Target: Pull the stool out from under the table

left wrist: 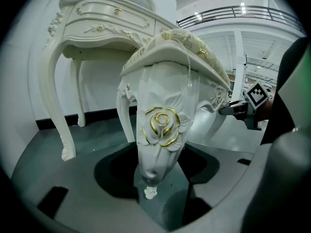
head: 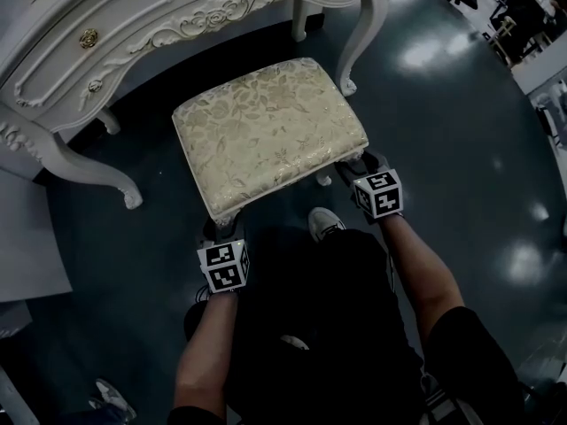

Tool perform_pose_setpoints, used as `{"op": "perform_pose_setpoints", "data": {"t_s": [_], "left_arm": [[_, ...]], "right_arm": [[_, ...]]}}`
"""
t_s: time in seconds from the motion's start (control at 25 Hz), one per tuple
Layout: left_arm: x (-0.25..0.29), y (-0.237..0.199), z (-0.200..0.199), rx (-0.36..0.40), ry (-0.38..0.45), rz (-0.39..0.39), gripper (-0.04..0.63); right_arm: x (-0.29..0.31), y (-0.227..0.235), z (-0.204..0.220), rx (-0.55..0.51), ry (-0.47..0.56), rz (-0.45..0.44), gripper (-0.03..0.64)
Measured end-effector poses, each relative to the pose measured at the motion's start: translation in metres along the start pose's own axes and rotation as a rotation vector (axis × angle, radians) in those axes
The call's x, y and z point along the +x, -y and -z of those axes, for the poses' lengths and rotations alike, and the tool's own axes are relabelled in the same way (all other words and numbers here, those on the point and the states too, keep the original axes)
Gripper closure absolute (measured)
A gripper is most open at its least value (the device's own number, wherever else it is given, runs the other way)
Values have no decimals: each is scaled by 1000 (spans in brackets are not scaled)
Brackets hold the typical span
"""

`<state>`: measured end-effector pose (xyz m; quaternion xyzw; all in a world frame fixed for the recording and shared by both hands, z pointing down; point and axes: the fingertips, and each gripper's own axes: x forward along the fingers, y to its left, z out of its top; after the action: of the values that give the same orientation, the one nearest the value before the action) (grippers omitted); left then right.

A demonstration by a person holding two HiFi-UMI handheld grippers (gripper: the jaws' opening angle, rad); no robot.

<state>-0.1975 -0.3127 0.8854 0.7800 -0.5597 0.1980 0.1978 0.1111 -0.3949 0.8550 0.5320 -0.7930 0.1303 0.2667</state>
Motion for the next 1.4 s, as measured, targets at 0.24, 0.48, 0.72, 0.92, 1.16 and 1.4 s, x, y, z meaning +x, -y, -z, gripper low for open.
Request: {"op": "perform_pose_setpoints", "data": {"t_s": [0.24,0.48,0.72,0.92,1.16,1.4], "left_arm": [[-5,3,-1,-31,-27,16,344],[-6,3,-1,-36,-46,34,344],[-7,4,-1,-58,-58,38,344],[-8,7,0,-59,-73,44,344],[-7,6,0,-62,-72,36,344],[-8,7,1,-63,-80,42,344]], "right_arm": [[-8,-2,-3,5,-25,-2,330],[-12,-3,-1,8,-56,7,330],[-11,-2,-3,9,-66,8,331],[-13,-1,-2,8,-69,5,331],[-12,-1,-2,3,-59,3,331],[-12,-2,-3,3,-61,-5,330]]}}
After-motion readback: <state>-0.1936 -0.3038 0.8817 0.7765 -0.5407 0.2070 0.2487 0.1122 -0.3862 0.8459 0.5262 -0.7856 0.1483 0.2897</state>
